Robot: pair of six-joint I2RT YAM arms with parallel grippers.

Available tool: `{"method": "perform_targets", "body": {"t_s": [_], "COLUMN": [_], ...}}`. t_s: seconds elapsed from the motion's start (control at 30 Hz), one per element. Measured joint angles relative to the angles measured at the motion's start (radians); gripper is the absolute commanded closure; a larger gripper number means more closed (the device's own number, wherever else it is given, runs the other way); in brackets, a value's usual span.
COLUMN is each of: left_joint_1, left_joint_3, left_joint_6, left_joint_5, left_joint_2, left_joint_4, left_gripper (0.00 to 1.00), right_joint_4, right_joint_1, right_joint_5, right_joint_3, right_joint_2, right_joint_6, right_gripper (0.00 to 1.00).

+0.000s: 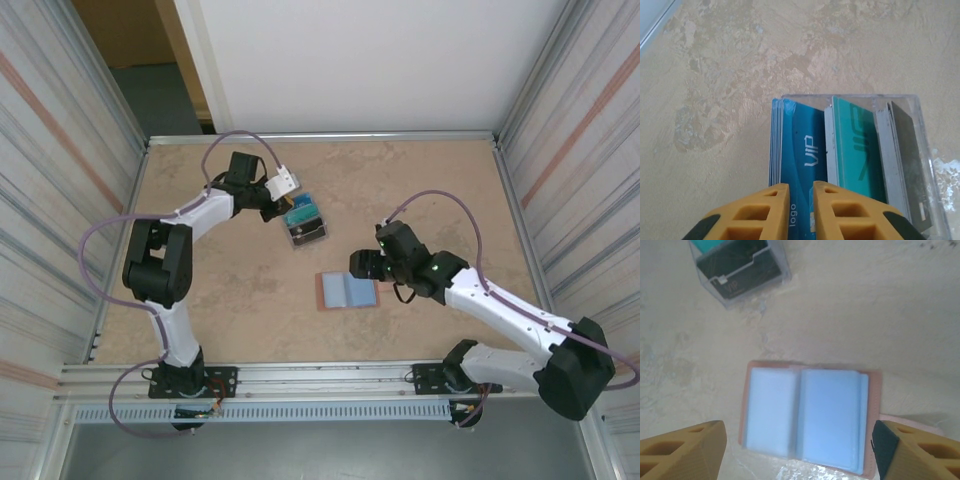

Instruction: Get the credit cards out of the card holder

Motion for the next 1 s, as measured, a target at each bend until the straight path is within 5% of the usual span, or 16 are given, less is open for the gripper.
{"method": "perform_targets", "body": {"t_s": [0.13, 0.43, 0.8, 1.0], "left_joint_1": [-0.019, -0.078, -0.108, -0.065], "left_joint_3": [-0.038, -0.348, -0.880, -1.010], "left_joint_6": [-0.035, -0.240, -0.597, -0.655], "left_joint_5": [-0.017, -0.179, -0.632, -0.786], "left_joint_2": [-0.085, -0.528, -1.056, -1.126], "left_joint_4": [0.003, 0.082, 0.207, 0.276], "left_gripper": [0.64, 0.02, 0.01, 0.01], "right_joint_4": [-0.003, -0.082, -0.182, -0.195], "right_joint_1": [0.023, 0.022, -0.157, -0.287], "right_joint_5": [0.002, 0.092, 0.201, 0.266], "right_joint_3": [0.000, -0.014, -0.099, -0.142], "right_joint_2": [0.021, -0.020, -0.327, -0.391], "right_joint_6": [0.029, 0.087, 0.084, 0.073], "right_gripper": [0.25, 0.04, 0.01, 0.01]}}
